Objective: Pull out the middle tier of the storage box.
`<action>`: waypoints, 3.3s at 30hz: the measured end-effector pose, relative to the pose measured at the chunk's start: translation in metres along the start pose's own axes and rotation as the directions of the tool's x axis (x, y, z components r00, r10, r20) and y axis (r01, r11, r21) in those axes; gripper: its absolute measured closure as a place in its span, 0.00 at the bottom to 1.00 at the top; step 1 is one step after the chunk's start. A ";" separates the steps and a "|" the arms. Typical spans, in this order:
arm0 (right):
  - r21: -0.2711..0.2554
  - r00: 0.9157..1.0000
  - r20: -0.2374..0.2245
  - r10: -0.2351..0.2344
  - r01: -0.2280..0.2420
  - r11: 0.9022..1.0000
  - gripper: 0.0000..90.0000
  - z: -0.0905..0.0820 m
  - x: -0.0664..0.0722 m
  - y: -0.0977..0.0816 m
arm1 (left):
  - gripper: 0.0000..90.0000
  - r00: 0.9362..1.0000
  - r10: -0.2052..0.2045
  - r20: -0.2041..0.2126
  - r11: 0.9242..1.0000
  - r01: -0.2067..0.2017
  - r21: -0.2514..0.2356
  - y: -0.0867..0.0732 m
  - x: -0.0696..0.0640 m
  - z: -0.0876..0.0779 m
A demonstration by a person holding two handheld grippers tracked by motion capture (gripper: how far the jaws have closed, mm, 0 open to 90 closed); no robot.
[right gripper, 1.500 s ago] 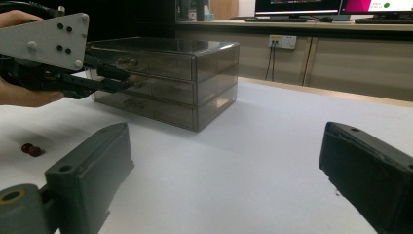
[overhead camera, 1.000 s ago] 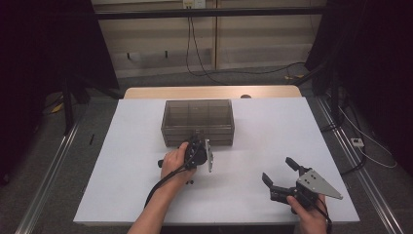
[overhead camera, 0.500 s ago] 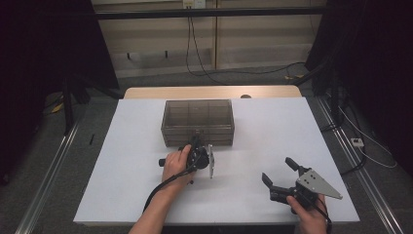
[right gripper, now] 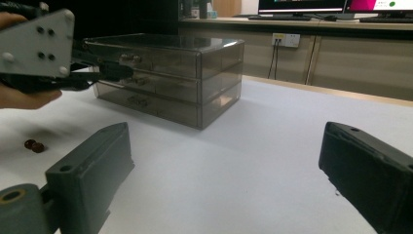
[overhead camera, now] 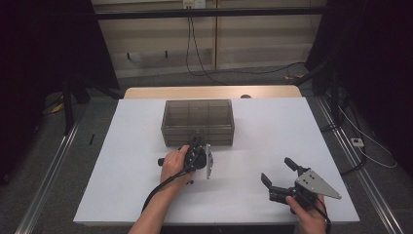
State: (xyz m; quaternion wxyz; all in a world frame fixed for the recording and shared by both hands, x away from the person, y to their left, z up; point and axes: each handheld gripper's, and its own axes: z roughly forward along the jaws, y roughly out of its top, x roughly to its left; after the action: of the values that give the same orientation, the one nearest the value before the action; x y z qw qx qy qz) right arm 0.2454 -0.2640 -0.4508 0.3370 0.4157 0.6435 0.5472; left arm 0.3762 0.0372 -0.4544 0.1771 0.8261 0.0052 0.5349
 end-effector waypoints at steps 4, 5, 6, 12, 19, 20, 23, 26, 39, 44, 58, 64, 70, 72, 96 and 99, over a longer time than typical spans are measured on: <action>0.002 1.000 0.002 0.003 -0.003 1.000 0.05 -0.001 -0.002 0.000 | 0.95 1.000 -0.001 0.017 1.000 0.001 0.004 -0.002 0.000 -0.002; 0.002 1.000 0.004 0.010 -0.010 1.000 0.05 -0.001 -0.003 -0.001 | 0.95 1.000 0.002 0.021 1.000 -0.003 0.014 -0.003 0.000 -0.003; 0.002 1.000 0.004 0.010 -0.010 1.000 0.05 0.000 -0.003 -0.001 | 0.92 1.000 0.001 0.025 1.000 -0.001 0.017 -0.004 -0.001 -0.002; 0.000 1.000 -0.001 0.002 -0.002 1.000 0.05 0.000 -0.001 0.000 | 0.85 1.000 0.026 0.016 0.999 -0.026 0.033 -0.007 -0.006 0.004; 0.000 1.000 0.001 0.003 -0.003 1.000 0.05 0.000 -0.002 0.000 | 0.87 0.999 0.048 0.009 0.998 -0.048 0.030 -0.007 -0.005 0.006; 0.000 1.000 0.001 0.004 -0.004 1.000 0.05 0.000 -0.002 0.000 | 0.87 0.999 0.046 0.007 0.998 -0.047 0.030 -0.007 -0.005 0.006; 0.001 1.000 -0.001 0.001 -0.001 1.000 0.05 0.000 -0.001 0.000 | 0.89 0.999 0.051 0.000 0.998 -0.051 0.031 -0.006 -0.006 0.006; 0.002 1.000 -0.001 0.000 0.000 1.000 0.05 0.000 -0.002 0.000 | 0.90 0.998 0.059 0.005 0.998 -0.059 0.024 -0.006 -0.005 0.005; 0.005 1.000 -0.001 0.004 -0.004 1.000 0.05 0.001 -0.002 -0.001 | 0.90 0.998 0.061 -0.002 0.998 -0.061 0.015 -0.006 -0.006 0.002; 0.001 1.000 0.001 0.006 -0.006 1.000 0.05 0.000 -0.003 0.000 | 0.90 0.998 0.067 -0.015 0.998 -0.067 0.015 -0.006 -0.008 0.000; 0.003 1.000 -0.003 0.002 -0.002 1.000 0.05 0.001 -0.002 0.000 | 0.90 0.997 0.074 -0.016 0.997 -0.074 0.012 -0.007 -0.013 -0.005; 0.003 1.000 -0.002 0.003 -0.003 1.000 0.05 0.001 -0.001 0.000 | 0.90 0.998 0.068 -0.016 0.998 -0.067 0.011 -0.006 -0.014 -0.009; 0.006 1.000 -0.005 0.001 0.000 1.000 0.05 0.001 0.000 0.000 | 0.90 0.997 0.076 -0.025 0.997 -0.076 -0.004 -0.006 -0.015 -0.015; 0.005 1.000 -0.006 -0.002 0.002 1.000 0.05 0.001 0.000 0.000 | 1.00 0.998 0.058 -0.008 0.998 -0.058 -0.020 -0.006 -0.012 -0.018; 0.008 1.000 -0.011 -0.001 0.002 1.000 0.05 0.003 0.002 0.000 | 0.62 0.999 -0.033 0.043 0.999 0.031 0.029 -0.017 0.001 -0.006; 0.008 1.000 -0.014 -0.004 0.004 1.000 0.05 0.003 0.002 0.000 | 0.58 0.999 -0.027 0.042 0.999 0.026 0.033 -0.016 0.001 -0.004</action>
State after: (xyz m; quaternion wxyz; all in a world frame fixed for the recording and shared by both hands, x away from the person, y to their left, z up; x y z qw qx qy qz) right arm 0.2467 -0.2611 -0.4517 0.3322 0.4120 0.6488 0.5468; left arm 0.3761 0.0532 -0.4563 0.1708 0.8398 0.0210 0.5148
